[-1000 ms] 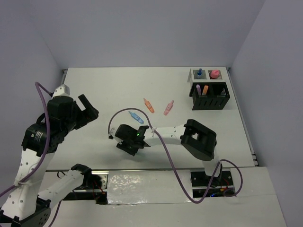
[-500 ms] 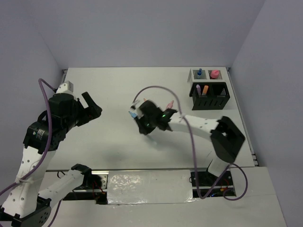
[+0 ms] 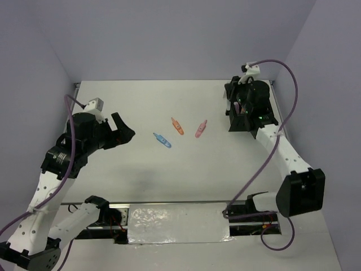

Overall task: Sort the stationery into containers
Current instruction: Place the pen in the storage box, then pick up the pen from the center of the board.

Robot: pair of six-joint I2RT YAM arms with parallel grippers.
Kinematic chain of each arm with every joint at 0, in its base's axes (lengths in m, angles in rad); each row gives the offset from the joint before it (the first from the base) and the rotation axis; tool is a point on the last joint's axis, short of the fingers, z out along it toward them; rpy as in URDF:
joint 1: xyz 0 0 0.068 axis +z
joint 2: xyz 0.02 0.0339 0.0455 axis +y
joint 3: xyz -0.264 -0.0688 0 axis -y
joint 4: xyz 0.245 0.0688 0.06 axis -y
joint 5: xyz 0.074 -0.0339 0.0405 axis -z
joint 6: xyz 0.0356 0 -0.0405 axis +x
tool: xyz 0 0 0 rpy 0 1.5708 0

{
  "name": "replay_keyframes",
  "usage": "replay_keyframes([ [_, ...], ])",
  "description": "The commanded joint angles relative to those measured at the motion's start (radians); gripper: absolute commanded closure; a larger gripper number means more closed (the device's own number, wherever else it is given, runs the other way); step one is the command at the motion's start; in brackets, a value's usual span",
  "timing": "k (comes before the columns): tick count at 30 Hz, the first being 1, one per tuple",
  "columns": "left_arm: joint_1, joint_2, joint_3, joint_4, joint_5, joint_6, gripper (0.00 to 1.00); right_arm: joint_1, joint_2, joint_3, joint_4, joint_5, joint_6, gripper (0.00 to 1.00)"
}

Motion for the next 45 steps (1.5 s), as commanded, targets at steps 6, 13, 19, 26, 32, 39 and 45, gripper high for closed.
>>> replay_keyframes([
  [6, 0.006, 0.005, -0.087, 0.203, 0.211, 0.039, 0.01, -0.146, 0.177, 0.004, 0.356, -0.049, -0.009, 1.0],
  [13, 0.006, 0.039, -0.115, 0.22, 0.252, 0.053, 0.01, -0.187, 0.217, -0.029, 0.459, -0.065, -0.021, 1.0],
  [19, 0.006, 0.045, -0.118, 0.226, 0.26, 0.065, 0.01, -0.221, 0.24, -0.111, 0.546, -0.045, -0.006, 1.0],
  [26, 0.006, 0.037, -0.138, 0.24, 0.277, 0.07, 0.01, -0.252, 0.288, -0.17, 0.614, -0.032, 0.009, 1.0],
  [32, 0.006, 0.039, -0.144, 0.256, 0.301, 0.059, 0.01, -0.27, 0.279, -0.217, 0.619, -0.061, 0.028, 0.74],
  [39, 0.006, 0.066, -0.123, 0.265, 0.301, 0.063, 0.01, -0.27, 0.179, -0.304, 0.626, -0.1, 0.048, 0.04],
  [45, 0.006, 0.092, -0.152, 0.271, 0.232, 0.008, 0.01, -0.269, 0.027, -0.262, 0.516, -0.085, 0.075, 0.0],
])
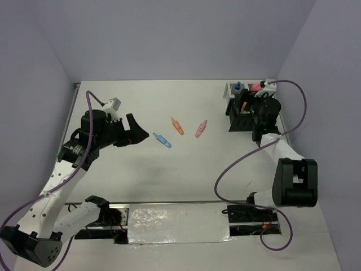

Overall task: Sort the stationery into containers
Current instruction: Pick up the pen from the center of the board.

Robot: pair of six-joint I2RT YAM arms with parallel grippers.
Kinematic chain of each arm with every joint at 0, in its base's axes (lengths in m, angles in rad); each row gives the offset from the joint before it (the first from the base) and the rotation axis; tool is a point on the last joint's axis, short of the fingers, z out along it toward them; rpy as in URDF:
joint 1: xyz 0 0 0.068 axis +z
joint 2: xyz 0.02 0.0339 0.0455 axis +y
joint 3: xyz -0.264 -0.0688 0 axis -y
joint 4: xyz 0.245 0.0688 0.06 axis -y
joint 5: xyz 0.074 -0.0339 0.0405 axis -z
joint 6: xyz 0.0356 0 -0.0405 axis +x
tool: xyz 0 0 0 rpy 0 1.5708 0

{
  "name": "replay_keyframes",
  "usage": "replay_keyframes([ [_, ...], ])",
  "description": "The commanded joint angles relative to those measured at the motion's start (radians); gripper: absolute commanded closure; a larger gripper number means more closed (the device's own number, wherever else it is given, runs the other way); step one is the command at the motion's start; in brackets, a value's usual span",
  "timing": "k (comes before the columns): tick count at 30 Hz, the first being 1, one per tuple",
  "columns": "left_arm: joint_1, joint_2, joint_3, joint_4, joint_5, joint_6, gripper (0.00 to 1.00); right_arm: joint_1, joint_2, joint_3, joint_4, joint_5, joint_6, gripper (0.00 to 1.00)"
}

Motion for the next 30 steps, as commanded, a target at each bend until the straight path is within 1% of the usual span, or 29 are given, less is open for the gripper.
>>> replay_keyframes([
  [1, 0.005, 0.026, -0.006, 0.024, -0.057, -0.052, 0.01, 0.002, -0.125, 0.094, -0.138, 0.003, 0.053, 0.0],
  [2, 0.005, 0.054, -0.006, 0.01, -0.075, -0.063, 0.01, 0.013, -0.145, 0.168, -0.22, -0.001, 0.071, 0.0],
  [3, 0.005, 0.072, 0.004, -0.006, -0.124, -0.091, 0.01, 0.027, -0.151, 0.207, -0.368, -0.014, 0.082, 0.0],
  [5, 0.003, 0.114, 0.014, -0.065, -0.175, -0.117, 0.01, 0.064, -0.174, 0.265, -0.502, 0.044, 0.119, 0.0],
  [6, 0.002, 0.161, 0.037, -0.089, -0.2, -0.132, 0.01, 0.152, -0.182, 0.302, -0.556, 0.081, 0.119, 0.0],
  [7, -0.004, 0.189, 0.048, -0.109, -0.245, -0.163, 0.01, 0.197, -0.19, 0.318, -0.66, 0.2, 0.115, 0.0],
  [8, -0.008, 0.233, 0.074, -0.146, -0.25, -0.178, 0.01, 0.241, -0.196, 0.345, -0.72, 0.248, 0.115, 0.0],
  [9, -0.011, 0.25, 0.086, -0.164, -0.288, -0.215, 0.01, 0.318, -0.193, 0.358, -0.812, 0.264, 0.105, 0.0],
  [10, -0.018, 0.266, 0.097, -0.181, -0.343, -0.238, 0.01, 0.358, -0.19, 0.368, -0.853, 0.269, 0.102, 0.0],
  [11, -0.023, 0.289, 0.115, -0.204, -0.37, -0.259, 0.01, 0.396, -0.172, 0.387, -0.899, 0.272, 0.096, 0.0],
  [12, -0.037, 0.296, 0.123, -0.208, -0.391, -0.302, 0.01, 0.462, -0.164, 0.39, -0.977, 0.301, 0.105, 0.0],
  [13, -0.049, 0.321, 0.129, -0.208, -0.437, -0.325, 0.01, 0.485, -0.162, 0.385, -1.004, 0.371, 0.125, 0.0],
  [14, -0.063, 0.339, 0.142, -0.215, -0.462, -0.351, 0.01, 0.489, -0.174, 0.36, -1.024, 0.361, 0.147, 0.0],
  [15, -0.098, 0.359, 0.149, -0.218, -0.482, -0.411, 0.01, 0.492, -0.193, 0.338, -1.03, 0.335, 0.183, 0.0],
  [16, -0.116, 0.414, 0.16, -0.223, -0.522, -0.439, 0.01, 0.498, -0.248, 0.312, -1.017, 0.253, 0.188, 0.0],
  [17, -0.135, 0.448, 0.192, -0.259, -0.542, -0.507, 0.01, 0.503, -0.277, 0.26, -0.998, 0.221, 0.194, 0.0],
  [18, -0.168, 0.482, 0.215, -0.282, -0.557, -0.54, 0.01, 0.509, -0.306, 0.241, -0.998, 0.204, 0.2, 0.0],
  [19, -0.182, 0.553, 0.265, -0.299, -0.586, -0.574, 0.01, 0.522, -0.35, 0.224, -1.01, 0.186, 0.205, 0.0],
  [20, -0.198, 0.592, 0.29, -0.318, -0.597, -0.624, 0.01, 0.53, -0.366, 0.223, -1.032, 0.186, 0.211, 0.0],
  [21, -0.216, 0.627, 0.321, -0.351, -0.609, -0.646, 0.01, 0.538, -0.38, 0.221, -1.082, 0.184, 0.222, 0.0],
  [22, -0.224, 0.701, 0.377, -0.365, -0.626, -0.667, 0.01, 0.559, -0.406, 0.223, -1.11, 0.181, 0.223, 0.01],
  [23, -0.23, 0.736, 0.402, -0.369, -0.626, -0.687, 0.02, 0.568, -0.418, 0.22, -1.154, 0.177, 0.23, 0.01],
  [24, -0.233, 0.805, 0.428, -0.381, -0.623, -0.701, 0.03, 0.582, -0.449, 0.212, -1.174, 0.172, 0.233, 0.01],
  [26, -0.236, 0.864, 0.488, -0.367, -0.593, -0.712, 0.04, 0.608, -0.486, 0.194, -1.213, 0.163, 0.248, 0.01],
  [28, -0.241, 0.946, 0.53, -0.361, -0.582, -0.72, 0.05, 0.619, -0.548, 0.157, -1.219, 0.128, 0.256, 0.02],
  [30, -0.248, 0.997, 0.591, -0.372, -0.562, -0.727, 0.05, 0.625, -0.585, 0.137, -1.231, 0.091, 0.272, 0.02],
])
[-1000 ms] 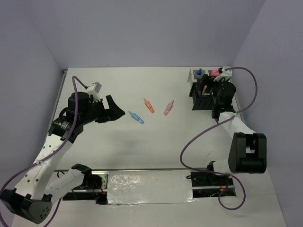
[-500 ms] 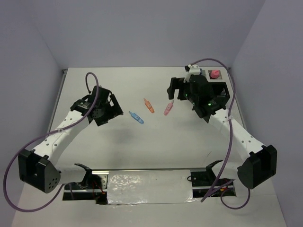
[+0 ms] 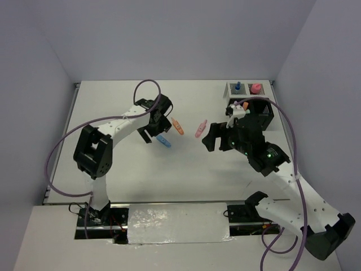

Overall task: Sort the stationery into containers
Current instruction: Pick up the pen from the center of the board.

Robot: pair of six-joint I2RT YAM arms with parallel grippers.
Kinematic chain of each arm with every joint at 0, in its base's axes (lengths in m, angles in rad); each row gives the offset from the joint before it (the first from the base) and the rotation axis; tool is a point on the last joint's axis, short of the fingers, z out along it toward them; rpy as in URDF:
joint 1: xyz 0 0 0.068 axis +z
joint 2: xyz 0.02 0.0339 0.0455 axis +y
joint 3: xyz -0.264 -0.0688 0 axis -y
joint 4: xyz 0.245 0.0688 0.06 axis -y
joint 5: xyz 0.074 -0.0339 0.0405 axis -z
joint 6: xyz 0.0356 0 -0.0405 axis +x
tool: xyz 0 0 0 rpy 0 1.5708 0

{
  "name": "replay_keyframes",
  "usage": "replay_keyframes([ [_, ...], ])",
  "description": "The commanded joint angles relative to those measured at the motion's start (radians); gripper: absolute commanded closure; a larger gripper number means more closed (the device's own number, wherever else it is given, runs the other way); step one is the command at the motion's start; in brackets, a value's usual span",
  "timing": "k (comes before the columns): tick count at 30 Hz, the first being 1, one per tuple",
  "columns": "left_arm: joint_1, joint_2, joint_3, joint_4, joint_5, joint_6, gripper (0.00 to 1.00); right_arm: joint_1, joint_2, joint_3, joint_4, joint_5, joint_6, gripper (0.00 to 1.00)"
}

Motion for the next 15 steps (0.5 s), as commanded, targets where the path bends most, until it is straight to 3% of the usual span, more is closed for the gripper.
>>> replay_keyframes([
  [1, -0.01, 0.083, 0.108, -0.054, 0.004, -0.058, 0.05, 0.014, -0.078, -0.045, -0.067, -0.073, 0.038, 0.02],
  [9, -0.01, 0.183, 0.136, -0.026, -0.002, -0.075, 0.09, 0.026, -0.112, -0.025, -0.132, -0.101, -0.011, 0.02],
  [15, -0.01, 0.217, 0.073, 0.053, 0.014, -0.07, 0.13, 0.026, -0.091, 0.027, -0.151, -0.098, -0.06, 0.01],
])
